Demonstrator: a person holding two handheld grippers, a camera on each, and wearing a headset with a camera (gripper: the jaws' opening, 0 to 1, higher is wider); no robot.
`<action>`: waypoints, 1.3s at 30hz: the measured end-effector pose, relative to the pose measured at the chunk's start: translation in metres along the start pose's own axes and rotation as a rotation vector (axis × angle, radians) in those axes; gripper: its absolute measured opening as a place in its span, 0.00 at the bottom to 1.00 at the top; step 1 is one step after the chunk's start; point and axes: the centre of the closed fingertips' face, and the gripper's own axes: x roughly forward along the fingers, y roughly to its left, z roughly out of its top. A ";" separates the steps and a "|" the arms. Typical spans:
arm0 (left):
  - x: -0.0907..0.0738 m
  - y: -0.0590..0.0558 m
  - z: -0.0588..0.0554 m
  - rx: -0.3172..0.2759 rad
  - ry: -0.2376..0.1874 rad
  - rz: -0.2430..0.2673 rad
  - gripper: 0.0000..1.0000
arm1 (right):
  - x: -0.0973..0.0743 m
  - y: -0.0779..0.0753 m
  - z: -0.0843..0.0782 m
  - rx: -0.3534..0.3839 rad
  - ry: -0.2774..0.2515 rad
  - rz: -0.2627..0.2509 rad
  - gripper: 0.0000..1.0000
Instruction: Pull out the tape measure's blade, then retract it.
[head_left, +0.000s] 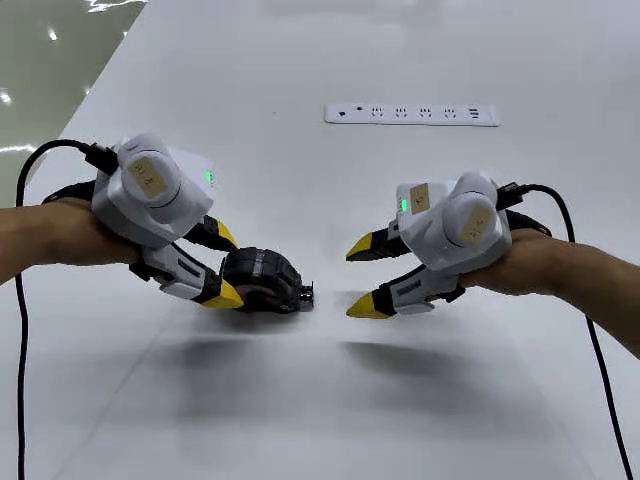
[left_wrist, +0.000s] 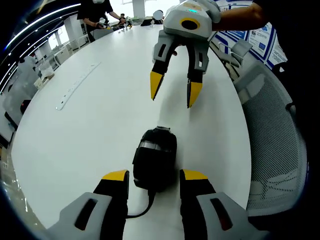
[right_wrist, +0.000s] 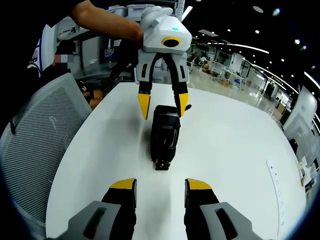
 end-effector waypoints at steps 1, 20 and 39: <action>0.001 0.000 -0.001 0.001 0.004 -0.005 0.34 | 0.003 -0.001 0.001 0.000 0.001 0.004 0.34; 0.007 0.001 -0.004 0.019 0.020 -0.026 0.26 | 0.037 -0.001 0.006 0.032 0.018 0.060 0.23; 0.007 0.002 -0.004 0.022 0.019 -0.034 0.24 | 0.057 -0.001 0.000 0.053 0.048 0.077 0.14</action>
